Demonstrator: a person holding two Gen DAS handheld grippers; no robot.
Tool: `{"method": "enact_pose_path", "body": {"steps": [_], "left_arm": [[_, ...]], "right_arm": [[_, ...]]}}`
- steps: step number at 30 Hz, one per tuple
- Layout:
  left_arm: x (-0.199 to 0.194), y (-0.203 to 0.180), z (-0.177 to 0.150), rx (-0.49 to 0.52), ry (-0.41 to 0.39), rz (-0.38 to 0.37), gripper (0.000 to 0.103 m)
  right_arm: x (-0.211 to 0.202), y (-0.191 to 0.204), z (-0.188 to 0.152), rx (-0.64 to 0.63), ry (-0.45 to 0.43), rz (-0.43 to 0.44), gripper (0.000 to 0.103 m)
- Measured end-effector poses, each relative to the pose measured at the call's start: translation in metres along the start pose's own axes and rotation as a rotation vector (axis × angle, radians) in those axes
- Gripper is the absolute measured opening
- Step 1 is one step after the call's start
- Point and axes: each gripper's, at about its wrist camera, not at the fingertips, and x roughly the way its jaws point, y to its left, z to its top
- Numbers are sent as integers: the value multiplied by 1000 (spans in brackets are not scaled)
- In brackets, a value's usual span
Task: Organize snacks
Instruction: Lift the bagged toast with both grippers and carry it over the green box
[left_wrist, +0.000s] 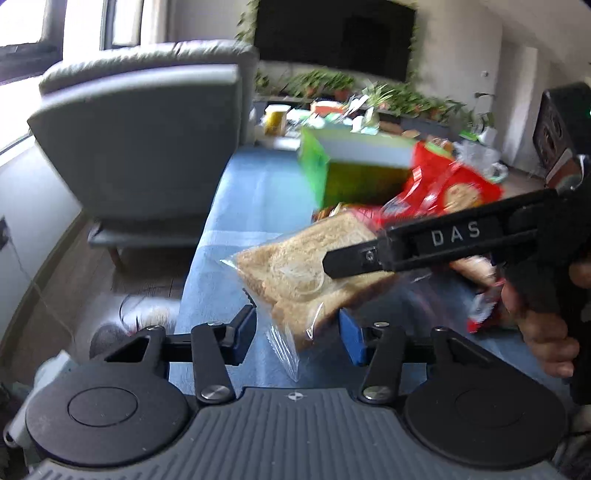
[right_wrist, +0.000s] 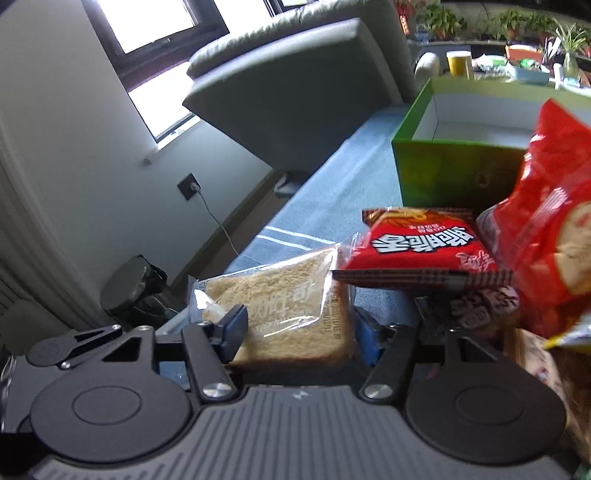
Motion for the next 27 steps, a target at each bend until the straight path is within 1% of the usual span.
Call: {"method": "enact_pose_path", "body": {"steps": [3, 6, 9, 11, 14, 18, 21, 24, 27], "left_arm": [[-25, -11, 11, 40, -56, -20, 47], [-49, -25, 22, 81, -135, -37, 47], [-59, -40, 37, 123, -194, -58, 47], [-59, -51, 48, 147, -216, -76, 47], [-50, -68, 67, 176, -237, -115, 47], [-29, -86, 101, 191, -237, -171, 48], [-11, -97, 122, 210, -232, -184, 48], [12, -101, 138, 218, -219, -186, 48], [30, -103, 147, 205, -202, -183, 49]], "right_arm": [[-25, 6, 1, 8, -40, 10, 74], [-56, 12, 4, 20, -98, 23, 74], [-84, 15, 8, 19, -172, 28, 74], [-102, 16, 11, 4, -226, 9, 74], [-113, 9, 18, 12, -280, -28, 74], [-129, -12, 31, 41, -339, -83, 74], [-128, -32, 48, 78, -352, -104, 74], [-122, -55, 63, 137, -350, -97, 74], [-112, -73, 75, 185, -346, -103, 74]]}}
